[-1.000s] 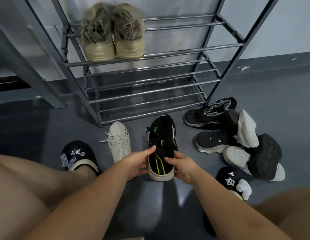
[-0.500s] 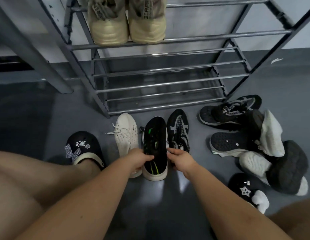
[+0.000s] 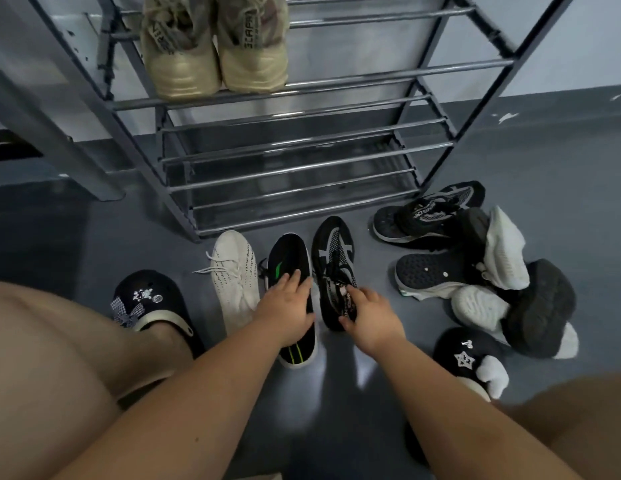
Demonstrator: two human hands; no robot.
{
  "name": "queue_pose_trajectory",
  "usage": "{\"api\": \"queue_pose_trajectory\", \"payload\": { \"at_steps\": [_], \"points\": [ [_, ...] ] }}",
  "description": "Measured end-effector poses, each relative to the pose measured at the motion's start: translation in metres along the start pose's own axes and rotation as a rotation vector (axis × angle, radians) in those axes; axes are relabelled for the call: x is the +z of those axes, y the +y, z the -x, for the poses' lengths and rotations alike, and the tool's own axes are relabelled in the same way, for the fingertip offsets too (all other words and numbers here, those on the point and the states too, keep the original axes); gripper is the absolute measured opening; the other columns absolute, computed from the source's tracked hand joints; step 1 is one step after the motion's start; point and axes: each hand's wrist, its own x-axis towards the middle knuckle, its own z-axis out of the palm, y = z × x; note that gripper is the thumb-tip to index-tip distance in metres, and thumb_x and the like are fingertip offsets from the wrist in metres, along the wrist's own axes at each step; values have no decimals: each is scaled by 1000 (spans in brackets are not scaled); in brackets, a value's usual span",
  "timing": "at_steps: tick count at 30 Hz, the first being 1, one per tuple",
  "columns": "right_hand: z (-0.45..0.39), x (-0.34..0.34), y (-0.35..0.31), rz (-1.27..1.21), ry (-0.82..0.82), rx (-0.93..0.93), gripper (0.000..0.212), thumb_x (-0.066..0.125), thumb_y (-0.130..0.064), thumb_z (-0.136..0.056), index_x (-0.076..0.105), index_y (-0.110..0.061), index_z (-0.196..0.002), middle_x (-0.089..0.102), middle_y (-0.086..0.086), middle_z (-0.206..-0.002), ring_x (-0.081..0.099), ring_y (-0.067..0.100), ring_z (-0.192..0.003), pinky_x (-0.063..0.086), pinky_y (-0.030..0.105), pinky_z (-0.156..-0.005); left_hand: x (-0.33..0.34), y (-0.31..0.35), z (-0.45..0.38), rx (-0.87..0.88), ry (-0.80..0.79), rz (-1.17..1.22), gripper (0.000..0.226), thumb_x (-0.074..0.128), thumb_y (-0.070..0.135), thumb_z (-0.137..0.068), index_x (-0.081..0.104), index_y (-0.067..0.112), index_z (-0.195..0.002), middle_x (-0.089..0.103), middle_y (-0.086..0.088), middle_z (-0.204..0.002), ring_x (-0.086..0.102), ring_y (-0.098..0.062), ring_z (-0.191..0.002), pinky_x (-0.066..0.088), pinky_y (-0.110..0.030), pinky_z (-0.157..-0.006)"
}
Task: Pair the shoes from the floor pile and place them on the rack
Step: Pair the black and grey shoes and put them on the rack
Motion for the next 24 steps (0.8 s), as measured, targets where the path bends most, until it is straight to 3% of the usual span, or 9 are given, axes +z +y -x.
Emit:
{"api": "queue_pose_trajectory", "payload": {
  "at_steps": [5, 11, 19, 24],
  "points": [
    [21, -28, 32, 154, 43, 43, 69, 50, -39, -94, 16, -20, -151, 15, 7, -158, 16, 29, -144, 26, 40, -113, -7, 45, -4, 186, 6, -153, 73, 41, 41, -97, 0, 17, -152, -9, -5, -160, -6, -22, -148, 1, -36, -119],
    [26, -62, 73, 194, 109, 180, 74, 50, -44, -93, 12, -19, -152, 12, 9, -159, 15, 30, -145, 24, 41, -115, -25, 89, -18, 284, 18, -259, 72, 37, 43, -97, -2, 16, -152, -13, -6, -160, -9, -23, -148, -1, -37, -119],
    [-9, -115, 113, 254, 167, 139, 74, 50, -46, -92, 14, -20, -152, 17, 8, -157, 19, 29, -143, 27, 41, -113, -52, 119, -66, 277, 21, -283, 74, 37, 46, -97, -3, 18, -152, -15, -6, -159, -9, -22, -148, -1, -36, -120],
    [-49, -133, 133, 242, 203, 110, 69, 48, -46, -92, 21, -19, -150, 35, 8, -148, 30, 28, -137, 33, 39, -110, -61, 129, -109, 217, -11, -261, 73, 36, 49, -96, -1, 19, -152, -9, -6, -160, -4, -23, -148, 5, -39, -121]
  ]
}}
